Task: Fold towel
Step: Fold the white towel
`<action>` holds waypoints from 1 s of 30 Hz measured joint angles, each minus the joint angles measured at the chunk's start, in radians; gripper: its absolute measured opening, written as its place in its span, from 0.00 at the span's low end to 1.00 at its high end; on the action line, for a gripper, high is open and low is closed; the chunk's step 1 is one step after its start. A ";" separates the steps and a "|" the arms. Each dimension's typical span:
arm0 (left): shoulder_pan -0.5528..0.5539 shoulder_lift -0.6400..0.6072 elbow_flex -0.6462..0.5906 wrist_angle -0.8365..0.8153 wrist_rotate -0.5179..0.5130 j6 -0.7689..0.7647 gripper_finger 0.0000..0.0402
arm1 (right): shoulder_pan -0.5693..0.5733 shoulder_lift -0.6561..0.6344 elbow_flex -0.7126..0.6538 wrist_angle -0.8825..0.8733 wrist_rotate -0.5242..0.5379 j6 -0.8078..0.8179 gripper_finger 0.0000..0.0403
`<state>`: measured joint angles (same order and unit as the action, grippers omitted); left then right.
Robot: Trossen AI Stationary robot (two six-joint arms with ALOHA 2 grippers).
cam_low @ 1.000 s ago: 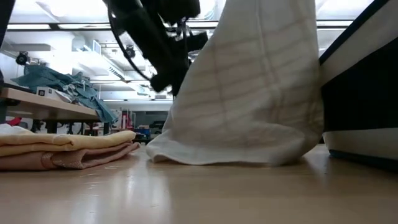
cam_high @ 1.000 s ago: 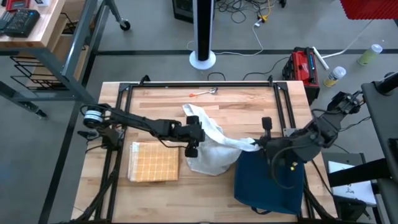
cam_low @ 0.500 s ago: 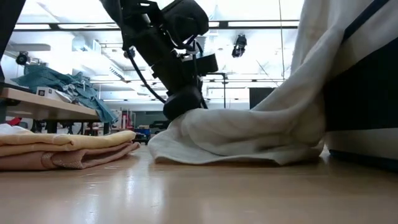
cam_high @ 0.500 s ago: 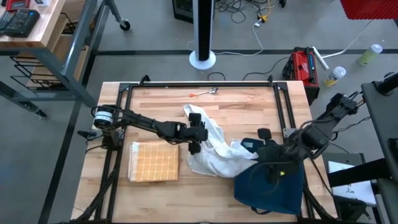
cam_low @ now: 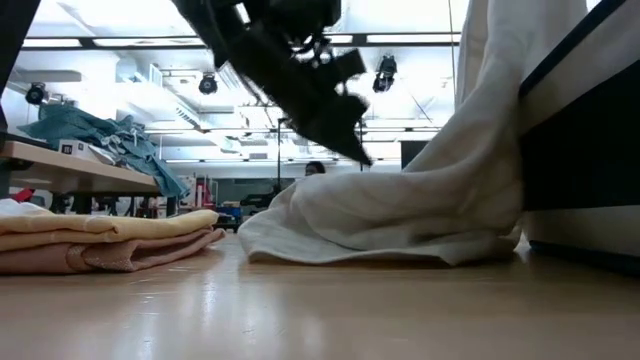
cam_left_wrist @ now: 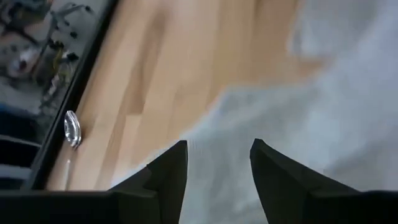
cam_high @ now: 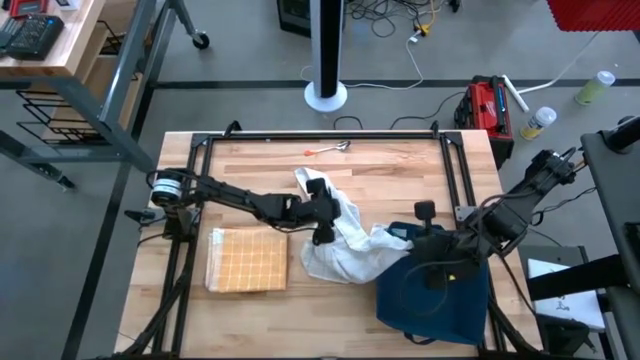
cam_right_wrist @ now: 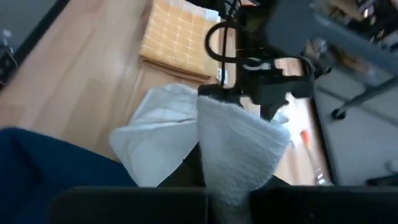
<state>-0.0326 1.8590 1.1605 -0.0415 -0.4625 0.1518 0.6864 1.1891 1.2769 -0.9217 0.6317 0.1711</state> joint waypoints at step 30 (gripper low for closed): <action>-0.029 -0.008 0.173 -0.266 0.151 -0.203 0.28 | -0.026 -0.044 0.091 -0.082 -0.131 0.040 0.00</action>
<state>-0.0613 1.8511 1.3331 -0.3075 -0.3117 -0.0517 0.6602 1.1449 1.3678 -1.0039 0.5009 0.2114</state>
